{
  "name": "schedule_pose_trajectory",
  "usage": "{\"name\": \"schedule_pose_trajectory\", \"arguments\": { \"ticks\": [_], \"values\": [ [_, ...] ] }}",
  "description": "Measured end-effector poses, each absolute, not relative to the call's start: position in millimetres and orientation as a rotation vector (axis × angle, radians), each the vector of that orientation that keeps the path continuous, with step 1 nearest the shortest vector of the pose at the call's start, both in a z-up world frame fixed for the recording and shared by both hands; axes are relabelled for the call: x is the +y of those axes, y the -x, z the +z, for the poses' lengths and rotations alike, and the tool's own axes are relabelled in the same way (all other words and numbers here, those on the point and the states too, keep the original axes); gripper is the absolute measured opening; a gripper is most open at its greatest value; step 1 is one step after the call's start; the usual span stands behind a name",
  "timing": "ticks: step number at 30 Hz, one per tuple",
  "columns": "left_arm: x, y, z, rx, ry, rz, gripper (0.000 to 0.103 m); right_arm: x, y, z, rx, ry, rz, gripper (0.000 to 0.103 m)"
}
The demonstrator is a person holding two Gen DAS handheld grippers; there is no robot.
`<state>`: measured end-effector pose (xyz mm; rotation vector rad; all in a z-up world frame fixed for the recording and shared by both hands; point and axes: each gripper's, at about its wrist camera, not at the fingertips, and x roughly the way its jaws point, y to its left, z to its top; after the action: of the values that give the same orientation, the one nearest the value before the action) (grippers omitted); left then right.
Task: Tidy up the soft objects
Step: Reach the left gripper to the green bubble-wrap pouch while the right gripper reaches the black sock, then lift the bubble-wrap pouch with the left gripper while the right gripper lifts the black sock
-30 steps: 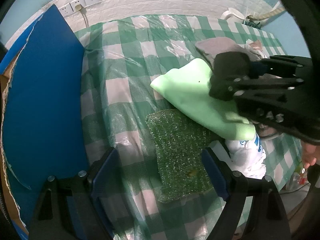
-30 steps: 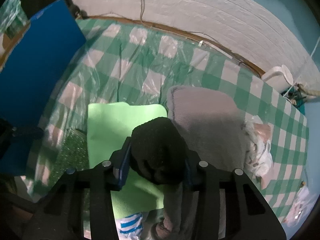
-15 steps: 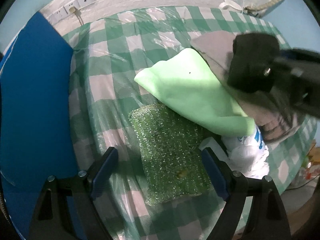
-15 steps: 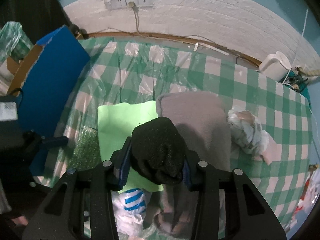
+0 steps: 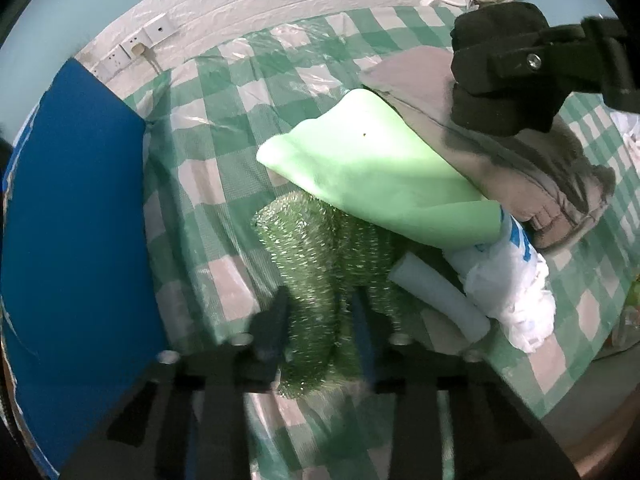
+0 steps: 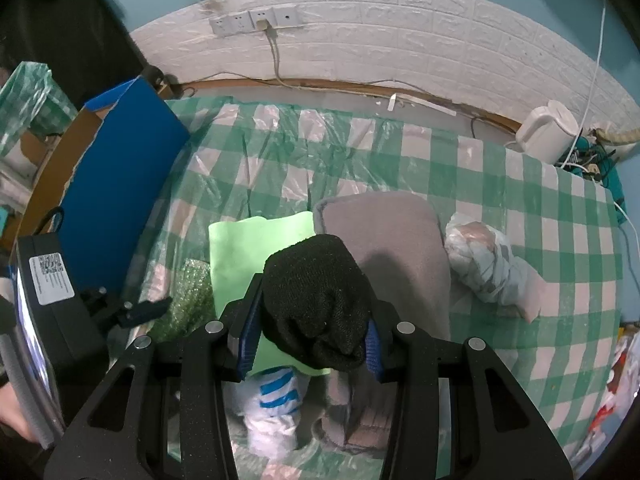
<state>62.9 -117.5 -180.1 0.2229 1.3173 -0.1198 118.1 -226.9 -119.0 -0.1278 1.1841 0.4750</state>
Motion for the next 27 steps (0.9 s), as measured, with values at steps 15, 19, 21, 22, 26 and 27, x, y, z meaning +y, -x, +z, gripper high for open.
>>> {"name": "schedule_pose_trajectory", "arguments": {
  "ticks": [15, 19, 21, 22, 26, 27],
  "values": [
    [-101, -48, -155, 1.287, -0.126, -0.178, 0.013, -230, -99, -109, 1.166, 0.127, 0.474, 0.042],
    [-100, -42, -145, 1.266, -0.110, -0.179, 0.013, -231, -93, -106, 1.161, 0.125, 0.472, 0.042],
    [-97, -41, -140, 1.254, -0.100, -0.181, 0.013, -232, -90, -103, 1.155, 0.122, 0.472, 0.042],
    [-96, -41, -138, 1.248, -0.097, -0.180, 0.013, -233, -89, -101, 1.152, 0.121, 0.471, 0.042],
    [-92, -40, -124, 1.210, -0.100, -0.168, 0.013, -234, -82, -94, 1.142, 0.117, 0.471, 0.042],
    [-92, -37, -121, 1.201, -0.102, -0.165, 0.013, -234, -80, -93, 1.140, 0.117, 0.471, 0.042]
  ]
}}
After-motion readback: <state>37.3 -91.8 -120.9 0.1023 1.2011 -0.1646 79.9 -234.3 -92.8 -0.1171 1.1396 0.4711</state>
